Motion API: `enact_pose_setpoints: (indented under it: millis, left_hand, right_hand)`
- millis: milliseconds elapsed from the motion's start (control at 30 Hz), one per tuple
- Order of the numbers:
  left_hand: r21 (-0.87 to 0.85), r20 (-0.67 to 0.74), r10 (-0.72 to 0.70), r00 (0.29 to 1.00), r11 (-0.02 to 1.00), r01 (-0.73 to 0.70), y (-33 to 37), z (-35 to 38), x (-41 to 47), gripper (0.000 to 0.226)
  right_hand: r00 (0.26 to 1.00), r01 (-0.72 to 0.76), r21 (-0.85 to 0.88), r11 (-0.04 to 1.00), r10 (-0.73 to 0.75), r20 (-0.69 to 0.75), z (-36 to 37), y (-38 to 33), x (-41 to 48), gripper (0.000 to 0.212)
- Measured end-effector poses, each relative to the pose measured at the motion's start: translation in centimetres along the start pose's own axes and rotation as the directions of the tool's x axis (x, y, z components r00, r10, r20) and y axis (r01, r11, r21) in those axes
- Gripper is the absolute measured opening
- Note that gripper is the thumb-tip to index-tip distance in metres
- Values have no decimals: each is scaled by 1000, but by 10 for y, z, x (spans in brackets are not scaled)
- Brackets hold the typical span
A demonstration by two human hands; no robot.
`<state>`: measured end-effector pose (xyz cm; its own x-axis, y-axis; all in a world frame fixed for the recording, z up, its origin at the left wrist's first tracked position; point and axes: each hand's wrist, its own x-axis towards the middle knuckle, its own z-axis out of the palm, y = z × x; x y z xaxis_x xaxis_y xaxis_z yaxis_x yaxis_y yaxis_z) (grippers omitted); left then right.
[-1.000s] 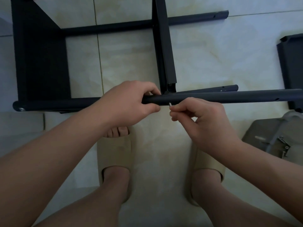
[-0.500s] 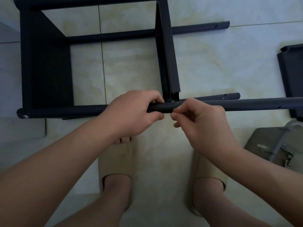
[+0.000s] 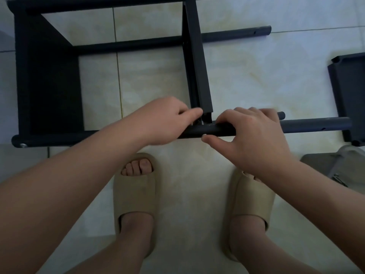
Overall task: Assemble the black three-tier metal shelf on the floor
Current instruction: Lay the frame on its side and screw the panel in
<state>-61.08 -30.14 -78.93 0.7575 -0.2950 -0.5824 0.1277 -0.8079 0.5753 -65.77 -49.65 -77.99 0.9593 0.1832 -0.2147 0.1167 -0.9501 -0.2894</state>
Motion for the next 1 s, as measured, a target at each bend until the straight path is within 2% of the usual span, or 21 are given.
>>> enact_pose_setpoints:
  millis: [100, 167, 233, 533, 1000]
  left_hand:
    - [-138, -35, -53, 998, 989, 47, 7, -1, 26, 47]
    - [-250, 30, -83, 996, 964, 88, 11, 1, 40, 44]
    - [-286, 61, -67, 996, 955, 82, 12, 4, 48, 40]
    - [-280, 69, -51, 996, 958, 68, 5, 3, 48, 44]
    - [-274, 62, -70, 996, 958, 85, 5, -5, 43, 48]
  right_hand:
    - [1000, 0, 13, 1000, 0, 19, -1, 2, 8, 43]
    - [1000, 3, 23, 1000, -3, 17, 0, 4, 11, 43]
    - [1000, 6, 29, 1000, -6, 12, 1, 6, 13, 43]
    - [999, 22, 26, 999, -22, -25, 7, 14, 24, 43]
    - [998, 7, -27, 1000, -6, 59, 6, 12, 40, 44]
